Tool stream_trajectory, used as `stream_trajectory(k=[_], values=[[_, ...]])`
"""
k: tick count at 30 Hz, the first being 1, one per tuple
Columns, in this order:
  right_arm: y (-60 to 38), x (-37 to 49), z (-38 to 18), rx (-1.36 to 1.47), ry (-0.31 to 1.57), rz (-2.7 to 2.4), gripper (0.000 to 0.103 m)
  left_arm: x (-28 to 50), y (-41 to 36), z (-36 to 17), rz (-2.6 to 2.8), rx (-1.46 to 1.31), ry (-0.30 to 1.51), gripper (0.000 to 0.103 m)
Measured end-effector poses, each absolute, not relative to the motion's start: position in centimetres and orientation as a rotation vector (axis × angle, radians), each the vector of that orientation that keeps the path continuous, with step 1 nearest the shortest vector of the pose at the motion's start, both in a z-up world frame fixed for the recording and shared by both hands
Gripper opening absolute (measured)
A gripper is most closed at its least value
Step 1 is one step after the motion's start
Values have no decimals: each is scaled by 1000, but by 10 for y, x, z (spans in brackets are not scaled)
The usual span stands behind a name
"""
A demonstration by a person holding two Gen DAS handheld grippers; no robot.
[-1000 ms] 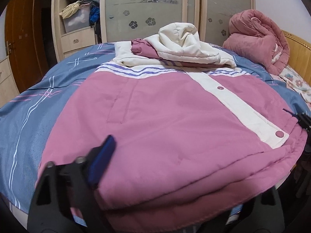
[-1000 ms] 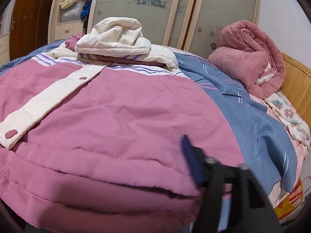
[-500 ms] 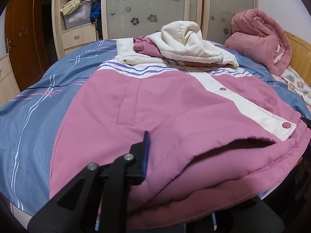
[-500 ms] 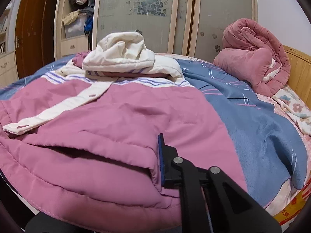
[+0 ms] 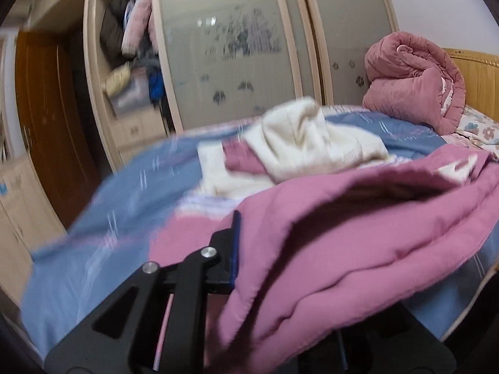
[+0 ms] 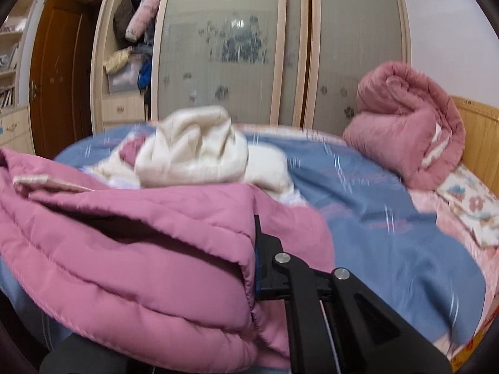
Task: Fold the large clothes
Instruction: 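Grasp the pink hem with both grippers, then lift the hem with both grippers and fold it over the hood, release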
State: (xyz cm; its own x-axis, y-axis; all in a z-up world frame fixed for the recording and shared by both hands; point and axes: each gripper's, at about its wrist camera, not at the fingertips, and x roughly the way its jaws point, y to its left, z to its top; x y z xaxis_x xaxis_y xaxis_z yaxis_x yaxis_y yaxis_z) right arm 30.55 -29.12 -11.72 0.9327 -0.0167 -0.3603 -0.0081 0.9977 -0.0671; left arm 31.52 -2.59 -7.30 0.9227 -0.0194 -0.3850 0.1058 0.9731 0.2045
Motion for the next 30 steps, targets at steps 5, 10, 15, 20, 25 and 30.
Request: stream_trajectory(k=[5, 10, 15, 20, 25, 30], values=[[-290, 357, -61, -91, 236, -25, 6, 375, -34, -11, -54, 313, 316, 12], [-292, 460, -16, -77, 215, -27, 6, 485, -50, 29, -19, 390, 326, 12], [-299, 601, -17, -39, 365, -7, 7, 616, -54, 15, 4, 401, 461, 12], [-303, 712, -80, -51, 580, 5, 13, 704, -64, -51, 65, 507, 538, 35], [-290, 721, -123, -139, 566, -67, 61, 728, -57, -99, 100, 500, 526, 90], [-304, 714, -100, -101, 496, -112, 93, 718, -44, -77, 106, 468, 422, 101]])
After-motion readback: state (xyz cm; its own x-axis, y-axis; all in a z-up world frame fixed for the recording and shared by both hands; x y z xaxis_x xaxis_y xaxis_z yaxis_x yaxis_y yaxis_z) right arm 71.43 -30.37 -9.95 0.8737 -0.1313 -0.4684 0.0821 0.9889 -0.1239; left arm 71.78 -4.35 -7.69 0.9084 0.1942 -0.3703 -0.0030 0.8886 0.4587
